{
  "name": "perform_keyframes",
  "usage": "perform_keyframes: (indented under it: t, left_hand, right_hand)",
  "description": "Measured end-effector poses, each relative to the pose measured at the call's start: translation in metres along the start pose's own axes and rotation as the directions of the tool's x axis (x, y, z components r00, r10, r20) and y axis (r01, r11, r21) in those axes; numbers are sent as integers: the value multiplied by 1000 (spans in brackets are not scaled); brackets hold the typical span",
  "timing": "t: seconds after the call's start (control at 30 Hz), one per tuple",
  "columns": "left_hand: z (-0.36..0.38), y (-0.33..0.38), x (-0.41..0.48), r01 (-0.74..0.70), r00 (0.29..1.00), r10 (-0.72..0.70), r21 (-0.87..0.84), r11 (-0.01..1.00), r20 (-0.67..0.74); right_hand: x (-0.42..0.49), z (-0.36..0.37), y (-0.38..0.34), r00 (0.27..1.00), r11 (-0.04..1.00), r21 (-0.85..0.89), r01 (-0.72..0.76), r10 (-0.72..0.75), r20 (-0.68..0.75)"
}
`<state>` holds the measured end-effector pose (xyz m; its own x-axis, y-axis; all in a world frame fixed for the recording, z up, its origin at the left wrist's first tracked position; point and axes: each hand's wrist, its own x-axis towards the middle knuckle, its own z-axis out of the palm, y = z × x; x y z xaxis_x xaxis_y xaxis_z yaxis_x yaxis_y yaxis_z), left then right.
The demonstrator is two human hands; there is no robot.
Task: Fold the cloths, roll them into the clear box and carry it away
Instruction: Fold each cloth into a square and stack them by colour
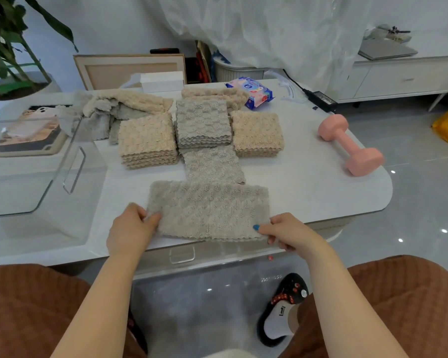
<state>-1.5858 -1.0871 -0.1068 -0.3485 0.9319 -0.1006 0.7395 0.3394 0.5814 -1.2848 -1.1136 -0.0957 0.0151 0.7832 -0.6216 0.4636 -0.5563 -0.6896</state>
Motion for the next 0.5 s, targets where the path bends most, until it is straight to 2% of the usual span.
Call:
perform_keyframes:
  t: [0.07, 0.1, 0.13, 0.17, 0.23, 0.27, 0.3, 0.33, 0.37, 0.4, 0.5]
  left_hand:
    - [-4, 3, 1, -133, 977, 100, -168, 977, -189]
    - [-7, 4, 3, -195, 954, 135, -210, 958, -268]
    - [-8, 5, 5, -246, 929, 168, -211, 946, -330]
    - [-8, 5, 6, -287, 901, 207, -168, 943, -381]
    - [-1, 8, 3, -380, 846, 348, 0, 925, -404]
    - [5, 9, -3, -457, 832, 451, 62, 887, -321]
    - [13, 10, -11, -560, 811, 564, 77, 825, -156]
    - [21, 10, -20, -661, 750, 660, 53, 748, 46]
    - [29, 5, -29, -732, 669, 713, 17, 681, 210]
    - [37, -1, -37, -767, 611, 730, 0, 642, 305]
    - [51, -27, -51, -819, 559, 736, 118, 562, 382]
  right_hand:
    - [-8, 0, -9, 956, 998, -14, 68, -61, 287]
    - [-12, 0, -15, 904, 993, -80, 81, -40, 425]
    - [-15, -1, -20, 874, 982, -168, 84, 8, 485]
    - [-15, -1, -24, 887, 966, -250, 72, 52, 459]
    - [-6, -4, -27, 970, 944, -329, 33, 49, 237]
    - [1, -5, -25, 996, 944, -329, 21, 8, 88]
    - [8, -7, -22, 998, 953, -303, 17, -34, -53]
    - [13, -8, -20, 986, 966, -258, 21, -62, -152]
    - [16, -8, -19, 979, 978, -208, 32, -73, -189]
    - [17, -7, -20, 982, 983, -179, 41, -72, -172]
    - [12, 5, -22, 1000, 959, -284, -16, 19, 7]
